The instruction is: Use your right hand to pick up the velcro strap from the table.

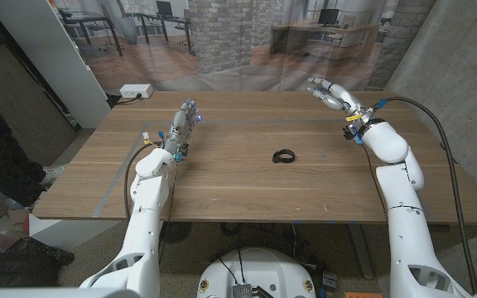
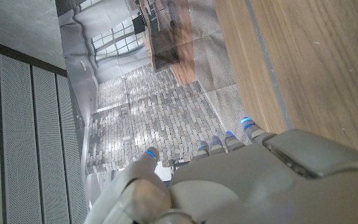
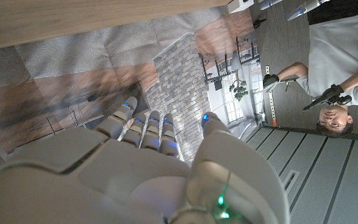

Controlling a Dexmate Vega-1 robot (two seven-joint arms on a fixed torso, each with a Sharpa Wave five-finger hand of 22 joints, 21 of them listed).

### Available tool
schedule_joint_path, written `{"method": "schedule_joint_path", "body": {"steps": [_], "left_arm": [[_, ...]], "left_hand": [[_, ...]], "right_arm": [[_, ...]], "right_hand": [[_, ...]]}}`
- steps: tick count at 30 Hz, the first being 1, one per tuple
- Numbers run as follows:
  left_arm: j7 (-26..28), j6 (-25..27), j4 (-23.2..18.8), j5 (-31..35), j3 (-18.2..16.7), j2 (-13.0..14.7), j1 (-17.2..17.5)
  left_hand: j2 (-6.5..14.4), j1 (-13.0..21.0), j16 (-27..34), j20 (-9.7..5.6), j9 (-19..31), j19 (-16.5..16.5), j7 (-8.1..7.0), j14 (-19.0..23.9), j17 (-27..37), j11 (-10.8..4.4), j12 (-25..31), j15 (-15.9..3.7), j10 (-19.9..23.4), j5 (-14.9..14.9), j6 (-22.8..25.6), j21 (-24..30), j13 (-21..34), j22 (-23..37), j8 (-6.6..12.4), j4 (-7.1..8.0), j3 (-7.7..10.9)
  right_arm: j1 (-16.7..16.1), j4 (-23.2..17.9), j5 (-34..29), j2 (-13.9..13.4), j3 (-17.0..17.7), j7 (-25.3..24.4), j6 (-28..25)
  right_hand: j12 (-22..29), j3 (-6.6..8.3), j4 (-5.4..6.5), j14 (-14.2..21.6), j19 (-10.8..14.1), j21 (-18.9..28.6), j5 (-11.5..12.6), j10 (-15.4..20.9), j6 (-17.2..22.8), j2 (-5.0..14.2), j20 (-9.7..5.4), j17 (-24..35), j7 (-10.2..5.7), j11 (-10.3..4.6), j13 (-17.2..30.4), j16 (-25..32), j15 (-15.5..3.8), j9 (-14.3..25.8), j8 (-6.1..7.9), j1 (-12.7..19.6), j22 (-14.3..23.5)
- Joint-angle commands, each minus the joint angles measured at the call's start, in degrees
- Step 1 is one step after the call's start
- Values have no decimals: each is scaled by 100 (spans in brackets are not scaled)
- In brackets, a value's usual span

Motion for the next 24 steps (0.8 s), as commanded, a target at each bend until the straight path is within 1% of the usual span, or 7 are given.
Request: {"method": "schedule_joint_path", "body": {"steps": [1, 9, 21, 24], "left_arm": [[2, -11, 34, 5, 2, -13, -25], [-7, -14, 16, 5, 3, -16, -7], [-2, 4, -65, -3, 2, -25, 56], [-2, 6, -88, -7, 1, -25, 75]], "left_hand": [[555, 38, 3, 18, 27, -190, -8, -943, 26, 3, -8, -36, -316, 23, -367, -26, 10, 14, -1, -6, -24], [554, 39, 4, 26, 27, -194, -7, -935, 26, 1, -10, -35, -310, 26, -370, -33, 10, 14, -5, -7, -28], [552, 41, 1, 18, 27, -192, -7, -935, 26, -3, -13, -40, -306, 31, -366, -40, 10, 14, -7, -8, -34], [552, 41, 0, 21, 27, -193, -6, -934, 26, -6, -14, -43, -304, 32, -366, -42, 10, 14, -7, -8, -35]], "right_arm": [[-56, -221, -491, -154, -67, -25, 65], [-74, -342, -757, -292, -105, 66, 68], [-138, -587, -1175, -429, -187, 198, 21], [-145, -625, -1229, -464, -207, 253, 26]], "right_hand": [[6, 19, -62, 28, 60, 32, -1, 43, 51, -3, -112, 15, 2, -13, 30, 24, 4, 13, 4, 91, 15], [5, 34, -103, 59, 81, 33, 1, 59, 70, 1, -119, 14, -10, -27, 30, 28, -8, 14, 7, 125, 15], [0, 58, -168, 87, 109, 34, 3, 74, 82, 5, -125, 11, -20, -40, 30, 25, -28, 15, 3, 181, 14], [12, 69, -204, 117, 159, 48, 4, 122, 120, 5, -116, 11, -30, -49, 30, 30, -44, 16, 14, 211, 16]]}}
